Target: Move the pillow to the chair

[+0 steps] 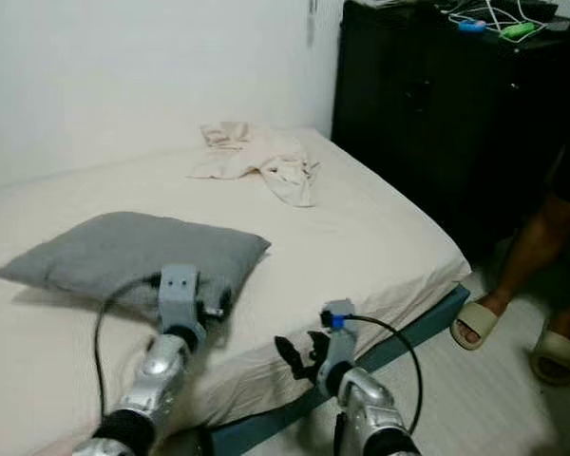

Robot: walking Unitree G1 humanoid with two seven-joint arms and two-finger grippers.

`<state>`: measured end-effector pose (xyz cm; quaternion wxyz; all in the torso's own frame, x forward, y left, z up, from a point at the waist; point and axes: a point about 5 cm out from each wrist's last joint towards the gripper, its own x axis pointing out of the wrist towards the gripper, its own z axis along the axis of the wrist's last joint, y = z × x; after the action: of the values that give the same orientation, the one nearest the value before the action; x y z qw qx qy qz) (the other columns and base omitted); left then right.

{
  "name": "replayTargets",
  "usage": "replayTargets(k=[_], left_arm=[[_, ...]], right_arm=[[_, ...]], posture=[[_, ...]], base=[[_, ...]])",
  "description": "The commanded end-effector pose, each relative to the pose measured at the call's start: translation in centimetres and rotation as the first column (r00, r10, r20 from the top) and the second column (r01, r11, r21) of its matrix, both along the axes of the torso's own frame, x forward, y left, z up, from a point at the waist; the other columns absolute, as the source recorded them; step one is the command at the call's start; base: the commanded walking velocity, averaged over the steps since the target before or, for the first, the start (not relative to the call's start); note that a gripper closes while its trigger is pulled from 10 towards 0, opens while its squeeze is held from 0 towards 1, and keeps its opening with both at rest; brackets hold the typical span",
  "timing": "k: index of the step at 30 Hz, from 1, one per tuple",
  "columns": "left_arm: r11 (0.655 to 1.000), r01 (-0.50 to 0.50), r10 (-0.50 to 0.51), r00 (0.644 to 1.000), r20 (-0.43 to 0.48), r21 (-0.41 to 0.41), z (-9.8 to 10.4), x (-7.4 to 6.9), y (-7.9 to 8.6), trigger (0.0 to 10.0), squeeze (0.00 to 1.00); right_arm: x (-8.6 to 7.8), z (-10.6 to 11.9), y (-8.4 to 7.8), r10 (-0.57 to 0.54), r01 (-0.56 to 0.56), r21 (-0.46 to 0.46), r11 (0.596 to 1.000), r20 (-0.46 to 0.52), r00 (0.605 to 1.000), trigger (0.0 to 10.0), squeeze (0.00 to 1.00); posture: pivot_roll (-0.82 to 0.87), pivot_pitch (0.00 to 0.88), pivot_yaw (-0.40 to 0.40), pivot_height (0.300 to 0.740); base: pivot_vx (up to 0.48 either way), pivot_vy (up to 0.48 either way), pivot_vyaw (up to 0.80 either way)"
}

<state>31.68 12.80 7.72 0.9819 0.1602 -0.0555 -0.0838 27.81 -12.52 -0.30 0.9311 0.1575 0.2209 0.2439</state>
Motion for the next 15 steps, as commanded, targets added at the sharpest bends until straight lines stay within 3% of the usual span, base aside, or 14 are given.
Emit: replayTargets(k=[1,2,4,5,6,9,13,15], left_arm=[[0.988,0.088,-0.088,0.996,-0.004,0.126,-1.2,-1.2,-1.2,10.0,0.0],[0.983,0.106,-0.106,0.994,-0.005,0.149,-1.4,-1.4,-1.4,10.0,0.0],[0.944,0.17,-0.178,0.984,0.002,0.283,-2.3,-2.5,-2.6,10.0,0.0],[0.944,0.17,-0.178,0.984,0.002,0.283,-2.3,-2.5,-2.6,10.0,0.0],[0.904,0.22,-0.235,0.972,-0.005,0.365,-3.1,-3.3,-3.7,10.0,0.0],[0.875,0.255,-0.27,0.963,-0.023,0.411,-3.9,-3.9,-4.4,10.0,0.0],[0.813,0.221,-0.266,0.964,0.005,0.539,-4.7,-4.5,-4.9,10.0,0.0],[0.801,0.188,-0.252,0.967,0.035,0.568,-4.6,-4.5,-4.9,10.0,0.0]], right_arm=[[-0.3,-0.3,0.5,0.009,-0.009,0.017,1.0,-0.018,1.0,10.0,0.0],[-0.3,-0.3,0.5,0.009,-0.008,0.019,1.0,-0.018,1.0,10.0,0.0],[-0.4,-0.4,0.6,0.007,-0.007,0.017,1.0,-0.024,1.0,10.0,0.0],[-0.4,-0.4,0.6,0.007,-0.007,0.017,1.0,-0.024,1.0,10.0,0.0],[-0.4,-0.4,0.6,0.008,-0.007,0.017,1.0,-0.028,1.0,10.0,0.0],[-0.5,-0.5,0.6,0.008,-0.008,0.016,1.0,-0.03,1.0,10.0,0.0],[-0.6,-0.6,0.3,0.004,-0.004,0.018,1.0,-0.032,0.999,10.0,0.0],[-0.6,-0.6,0.3,0.002,-0.002,0.017,1.0,-0.032,0.999,10.0,0.0]], posture=[[-0.01,0.067,-0.016,0.583],[-0.01,0.067,-0.016,0.583],[-0.02,0.073,-0.017,0.583],[-0.02,0.073,-0.017,0.583],[-0.02,0.077,-0.016,0.583],[-0.02,0.079,-0.016,0.583],[-0.03,0.084,-0.015,0.583],[-0.03,0.084,-0.015,0.583]], base=[[0.0,0.0,0.0],[0.0,0.0,0.0],[0.0,0.0,0.0],[0.0,0.0,0.0],[0.0,0.0,0.0],[0.0,0.0,0.0],[0.0,0.0,0.0],[0.0,0.0,0.0]])
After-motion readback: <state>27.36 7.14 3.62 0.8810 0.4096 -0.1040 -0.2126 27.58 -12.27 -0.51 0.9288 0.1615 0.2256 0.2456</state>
